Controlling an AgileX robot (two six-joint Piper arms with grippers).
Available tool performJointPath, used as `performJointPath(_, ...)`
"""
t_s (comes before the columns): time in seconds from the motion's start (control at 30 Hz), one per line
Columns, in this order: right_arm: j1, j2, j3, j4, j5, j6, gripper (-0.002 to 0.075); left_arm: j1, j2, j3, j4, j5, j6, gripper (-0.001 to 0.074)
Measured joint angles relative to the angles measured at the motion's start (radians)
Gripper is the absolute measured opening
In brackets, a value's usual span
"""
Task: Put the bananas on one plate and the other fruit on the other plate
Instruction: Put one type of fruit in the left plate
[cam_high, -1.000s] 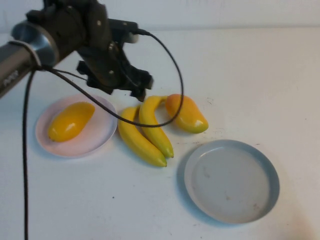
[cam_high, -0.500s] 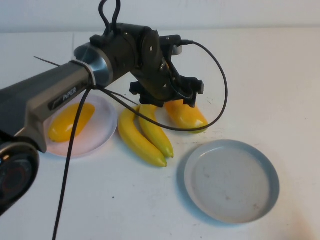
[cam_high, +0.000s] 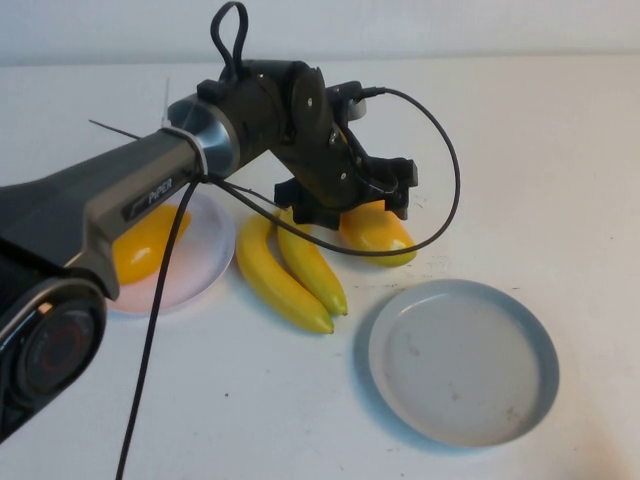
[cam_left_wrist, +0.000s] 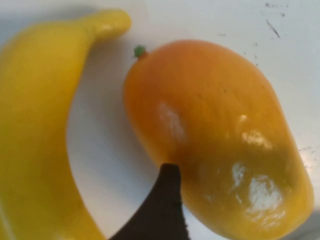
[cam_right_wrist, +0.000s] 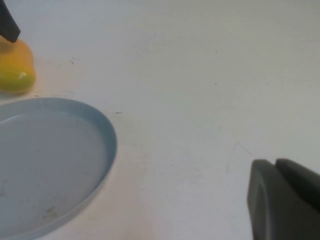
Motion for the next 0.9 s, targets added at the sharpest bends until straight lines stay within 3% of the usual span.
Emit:
performJointPath(0.73, 0.000, 0.000, 0.000, 0.001, -0.002, 0.000, -0.0017, 0.025, 0.085, 0.000, -0.062, -0.058, -0.024, 0.0664)
performJointPath(0.9, 0.000, 0.000, 0.000, 0.001, -0.002, 0.000, -0.0017, 0.025, 0.085, 0.000, -0.030, -0.066, -0.015, 0.0591)
